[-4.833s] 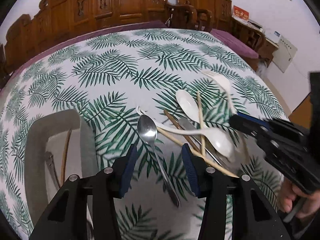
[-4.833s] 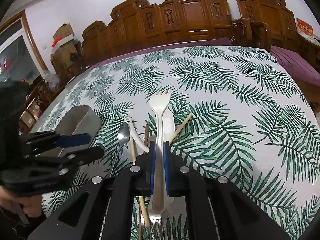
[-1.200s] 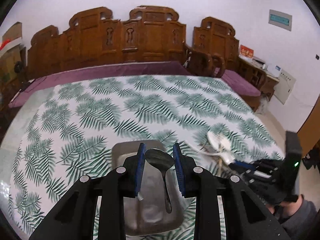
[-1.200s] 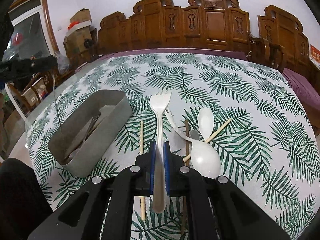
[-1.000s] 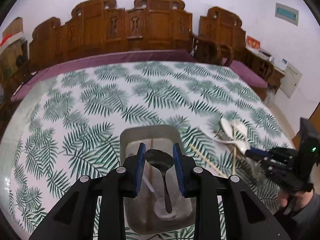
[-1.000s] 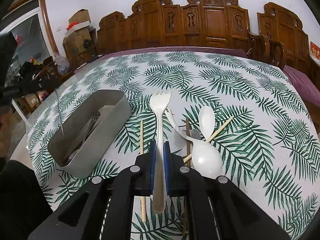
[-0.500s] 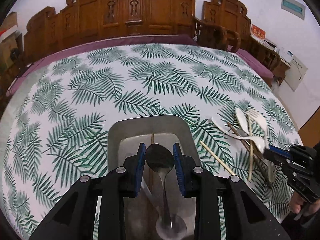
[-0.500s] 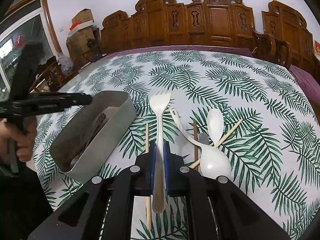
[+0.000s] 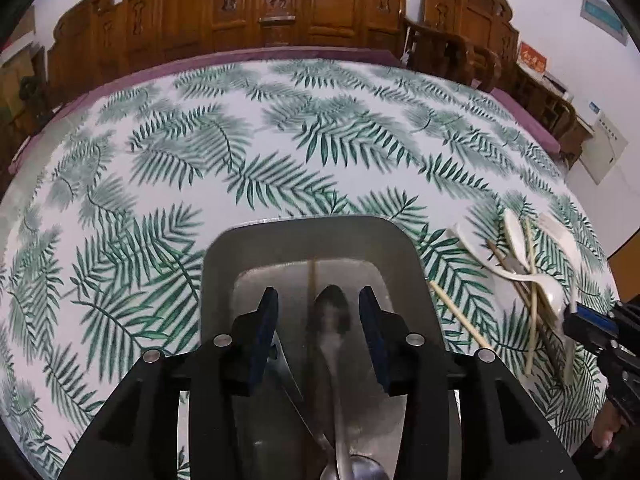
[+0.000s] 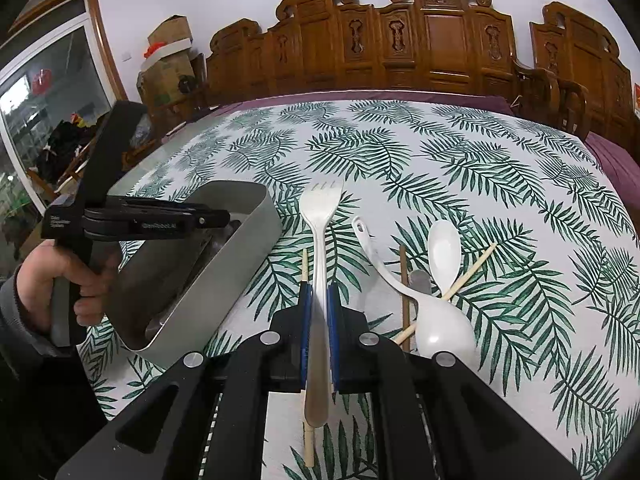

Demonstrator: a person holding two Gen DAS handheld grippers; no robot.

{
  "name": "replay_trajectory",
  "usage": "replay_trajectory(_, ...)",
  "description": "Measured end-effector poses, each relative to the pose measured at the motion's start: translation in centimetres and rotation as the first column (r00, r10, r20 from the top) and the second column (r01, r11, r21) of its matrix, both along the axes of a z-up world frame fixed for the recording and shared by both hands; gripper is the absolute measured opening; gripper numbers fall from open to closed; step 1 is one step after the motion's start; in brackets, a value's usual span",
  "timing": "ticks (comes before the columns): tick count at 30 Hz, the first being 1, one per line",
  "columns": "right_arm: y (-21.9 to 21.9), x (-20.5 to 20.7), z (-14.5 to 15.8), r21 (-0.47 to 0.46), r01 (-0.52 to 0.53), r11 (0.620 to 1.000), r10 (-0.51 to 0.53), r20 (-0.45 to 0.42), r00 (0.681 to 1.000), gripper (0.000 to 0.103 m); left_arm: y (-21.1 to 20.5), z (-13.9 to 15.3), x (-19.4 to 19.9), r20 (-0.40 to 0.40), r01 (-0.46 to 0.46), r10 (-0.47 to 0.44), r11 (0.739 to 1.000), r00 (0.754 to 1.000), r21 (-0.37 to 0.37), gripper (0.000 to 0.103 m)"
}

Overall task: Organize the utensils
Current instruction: 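Lower the metal spoon into the grey tray and open the left gripper, then lower the white plastic fork into the tray and open the right gripper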

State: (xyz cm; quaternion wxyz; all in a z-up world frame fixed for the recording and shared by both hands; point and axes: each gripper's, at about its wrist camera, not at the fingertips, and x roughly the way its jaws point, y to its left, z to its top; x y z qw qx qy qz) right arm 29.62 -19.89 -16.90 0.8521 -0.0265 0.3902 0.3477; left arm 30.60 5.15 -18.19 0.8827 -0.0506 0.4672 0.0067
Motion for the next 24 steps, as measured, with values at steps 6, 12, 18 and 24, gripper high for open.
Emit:
replay_trajectory(6,0.7,-0.8,0.6,0.011,-0.005,1.000,0.005,0.011,1.000,0.010,-0.1,2.9,-2.6,0.070,0.016,-0.016,1.000,0.997,0.003,0.040)
replay_trajectory(12,2.2,-1.8,1.8,0.037,-0.008,0.999,0.008,0.010,1.000,0.010,0.7,5.5,-6.4,0.135,0.011,-0.008,1.000,0.991,-0.015,0.040)
replay_trajectory(18,5.9,-2.3,3.3,0.080,-0.034,0.996,0.036,-0.028,0.999,0.010,2.4,6.4,-9.2,0.166,-0.012,0.016,0.999,0.986,-0.029,0.040)
replay_trajectory(24,10.7,-1.5,2.4,0.101,-0.026,0.995,0.036,-0.098,0.995,0.010,4.4,6.5,-10.0,0.177,-0.045,0.049,0.999,0.983,-0.022,0.040)
